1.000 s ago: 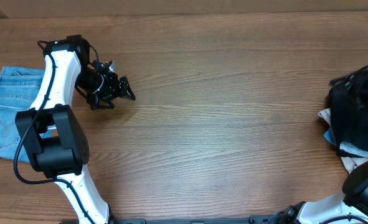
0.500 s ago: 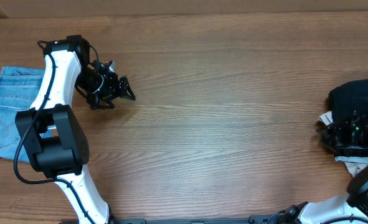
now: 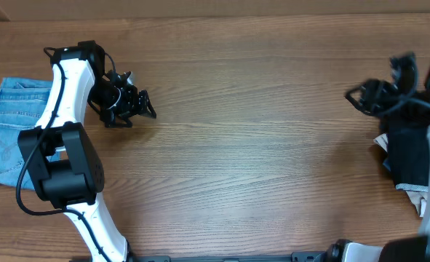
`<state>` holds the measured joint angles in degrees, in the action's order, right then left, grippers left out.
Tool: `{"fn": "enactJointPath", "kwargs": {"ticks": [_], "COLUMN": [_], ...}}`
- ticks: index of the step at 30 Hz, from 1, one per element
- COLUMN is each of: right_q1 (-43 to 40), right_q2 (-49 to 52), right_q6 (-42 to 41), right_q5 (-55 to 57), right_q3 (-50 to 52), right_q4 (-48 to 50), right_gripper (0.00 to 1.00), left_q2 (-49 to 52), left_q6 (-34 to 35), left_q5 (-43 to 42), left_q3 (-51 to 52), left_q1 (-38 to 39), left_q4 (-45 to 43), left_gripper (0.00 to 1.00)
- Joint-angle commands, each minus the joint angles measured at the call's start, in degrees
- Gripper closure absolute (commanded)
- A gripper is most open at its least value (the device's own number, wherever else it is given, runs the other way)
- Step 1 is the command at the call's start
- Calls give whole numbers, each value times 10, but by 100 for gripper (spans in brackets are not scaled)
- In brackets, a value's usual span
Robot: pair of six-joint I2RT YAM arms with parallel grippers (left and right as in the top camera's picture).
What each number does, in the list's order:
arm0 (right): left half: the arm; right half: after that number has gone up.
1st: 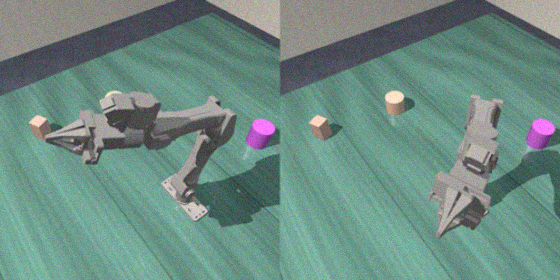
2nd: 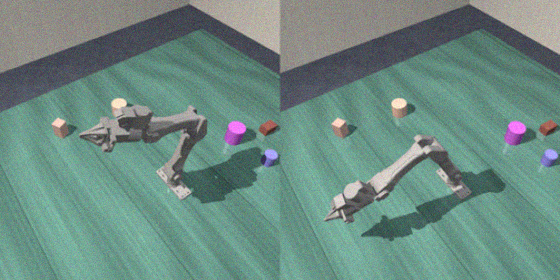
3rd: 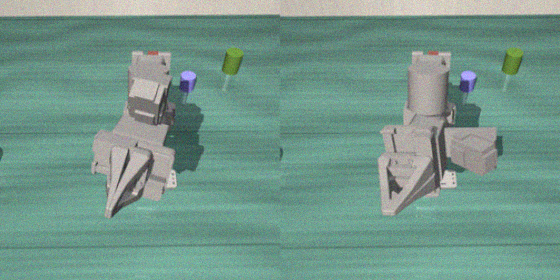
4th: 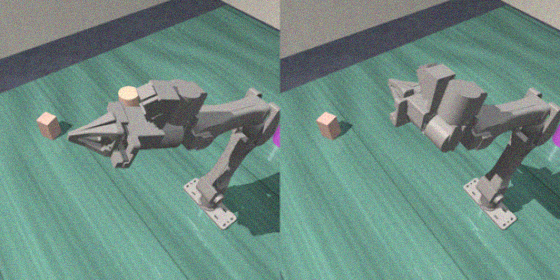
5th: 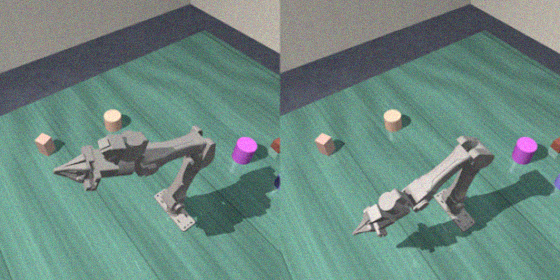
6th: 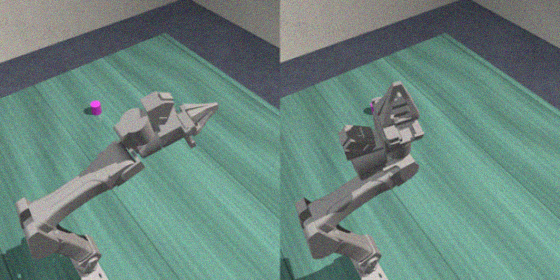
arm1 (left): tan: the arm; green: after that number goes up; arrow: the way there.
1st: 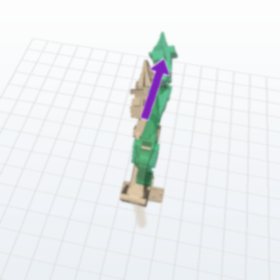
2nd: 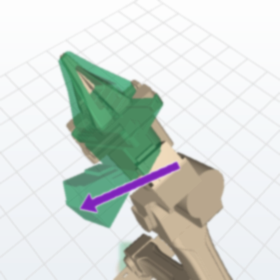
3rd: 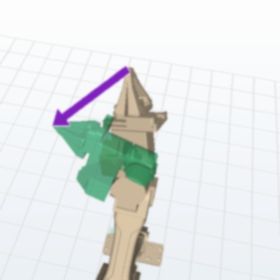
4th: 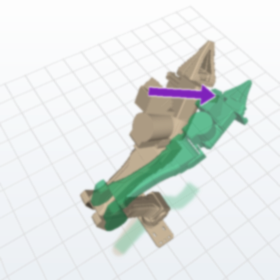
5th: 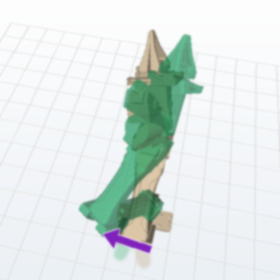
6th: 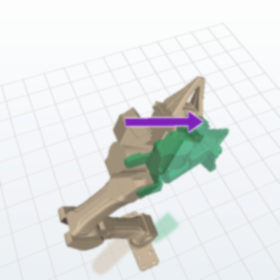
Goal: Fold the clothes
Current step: 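Release the bundle and withdraw the right gripper from the stack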
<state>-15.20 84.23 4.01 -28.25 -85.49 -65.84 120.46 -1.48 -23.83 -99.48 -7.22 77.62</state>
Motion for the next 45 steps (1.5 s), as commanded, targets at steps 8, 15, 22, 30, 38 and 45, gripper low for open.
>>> {"fn": "enactJointPath", "kwargs": {"ticks": [8, 15, 22, 30, 38, 45], "right_q1": [190, 82, 27, 41, 42, 69], "right_q2": [10, -3, -202, -500, -503, -514], "right_q6": [-10, -75, -68, -69, -69, -59], "right_q5": [164, 186, 158, 166, 166, 166], "right_q3": [-29, -29, 109, 280, 280, 287], "right_q4": [151, 21, 20, 30, -24, -2], "right_gripper": [0, 0, 3, 0, 0, 0], "left_q2": [-195, -215, -539, -885, -905, -905], "left_q6": [28, 59, 57, 114, 114, 114], "left_q5": [232, 217, 213, 214, 215, 215], "left_q3": [-7, -6, 218, 390, 391, 391], "left_q1": [103, 101, 107, 106, 106, 106], "left_q4": [-56, 23, -91, -134, -25, -25], "left_gripper": [0, 0, 0, 0, 0, 0]}}
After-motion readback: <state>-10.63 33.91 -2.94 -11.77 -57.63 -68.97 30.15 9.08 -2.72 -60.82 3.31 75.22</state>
